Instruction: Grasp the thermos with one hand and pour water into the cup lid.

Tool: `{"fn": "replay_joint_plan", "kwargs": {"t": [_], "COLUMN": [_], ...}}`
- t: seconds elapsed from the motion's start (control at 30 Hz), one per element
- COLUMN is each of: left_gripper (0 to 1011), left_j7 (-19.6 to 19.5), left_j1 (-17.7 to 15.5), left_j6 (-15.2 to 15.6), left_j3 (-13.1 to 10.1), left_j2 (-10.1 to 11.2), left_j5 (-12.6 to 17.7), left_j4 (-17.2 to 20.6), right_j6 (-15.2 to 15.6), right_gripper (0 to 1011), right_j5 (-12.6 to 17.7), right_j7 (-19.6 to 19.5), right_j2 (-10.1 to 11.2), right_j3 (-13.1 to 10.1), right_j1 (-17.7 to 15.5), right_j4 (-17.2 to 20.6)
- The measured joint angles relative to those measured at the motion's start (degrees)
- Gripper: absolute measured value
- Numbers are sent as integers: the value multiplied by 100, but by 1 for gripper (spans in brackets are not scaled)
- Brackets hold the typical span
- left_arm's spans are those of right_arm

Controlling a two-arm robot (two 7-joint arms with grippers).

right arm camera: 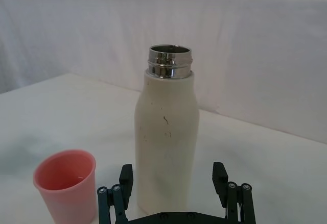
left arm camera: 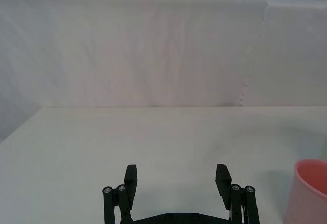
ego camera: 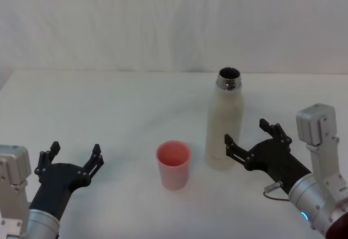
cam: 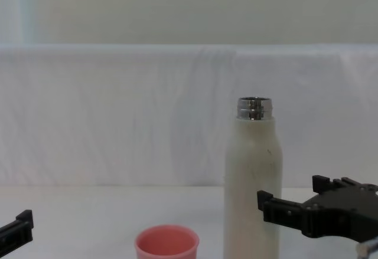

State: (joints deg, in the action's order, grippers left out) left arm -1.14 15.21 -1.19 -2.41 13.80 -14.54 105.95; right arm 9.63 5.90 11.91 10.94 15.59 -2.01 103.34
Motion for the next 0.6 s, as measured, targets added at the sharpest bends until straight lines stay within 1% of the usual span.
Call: {"fn": "replay_joint_plan", "kwargs": {"t": [0.17,0.6], "left_gripper": [1001,1001], "left_j7": [0,0], "left_j1": [0,0], "left_j6": [0,0], "left_j3": [0,0], "left_j2": [0,0], "left_j5": [0,0], "left_j4": [0,0], "right_j6": [43,71], "right_gripper": [1000,1000], "right_j5": [-15,-120], "right_j7": [3,-28], "right_j2": [-31,-156], "right_j3": [52,191], "right_j1": [164,456], "right_j4": [-125,-382]}}
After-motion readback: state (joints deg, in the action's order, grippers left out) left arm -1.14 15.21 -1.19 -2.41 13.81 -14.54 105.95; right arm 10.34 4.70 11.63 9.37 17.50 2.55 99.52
